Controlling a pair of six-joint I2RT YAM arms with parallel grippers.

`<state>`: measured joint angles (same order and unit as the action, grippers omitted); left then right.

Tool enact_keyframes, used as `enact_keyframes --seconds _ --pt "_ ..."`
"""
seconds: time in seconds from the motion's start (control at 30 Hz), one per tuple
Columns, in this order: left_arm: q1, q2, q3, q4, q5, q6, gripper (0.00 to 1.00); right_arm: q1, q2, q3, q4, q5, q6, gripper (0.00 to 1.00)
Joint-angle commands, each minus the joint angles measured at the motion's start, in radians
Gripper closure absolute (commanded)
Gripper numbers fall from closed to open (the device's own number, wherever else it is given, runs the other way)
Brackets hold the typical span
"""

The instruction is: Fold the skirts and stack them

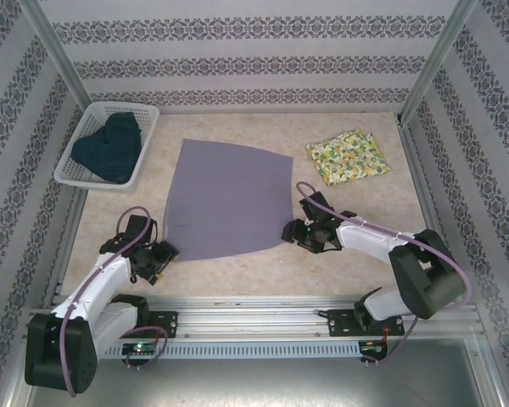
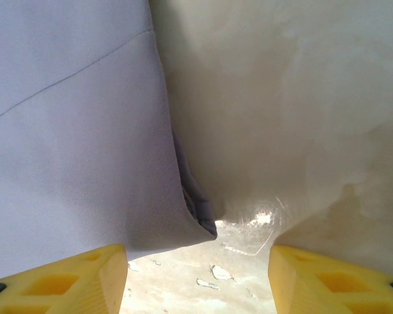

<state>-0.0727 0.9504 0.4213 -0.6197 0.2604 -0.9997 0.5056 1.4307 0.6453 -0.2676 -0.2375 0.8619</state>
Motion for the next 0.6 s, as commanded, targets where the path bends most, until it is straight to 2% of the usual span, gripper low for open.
enact_keyframes --seconds 0.0,0.13,0.27,0.43,0.57 --pt "-0.002 -0.009 0.03 0.182 -0.072 0.017 0.32 -0.011 -0.025 0.004 0.09 0.003 0.001 0.42" --pt "-0.001 0.018 0.023 0.204 -0.091 0.032 0.32 -0.019 -0.044 -0.011 0.146 -0.006 -0.004 0.47" --pt "0.002 0.099 0.02 0.223 -0.072 0.028 0.35 -0.027 0.0 0.018 0.072 0.02 -0.008 0.5" --pt "0.002 0.156 0.025 0.234 -0.053 0.032 0.38 -0.023 0.05 0.021 0.043 -0.011 -0.003 0.51" --pt "0.002 0.159 0.026 0.21 -0.018 0.025 0.46 -0.012 0.061 0.02 0.057 -0.032 -0.007 0.55"
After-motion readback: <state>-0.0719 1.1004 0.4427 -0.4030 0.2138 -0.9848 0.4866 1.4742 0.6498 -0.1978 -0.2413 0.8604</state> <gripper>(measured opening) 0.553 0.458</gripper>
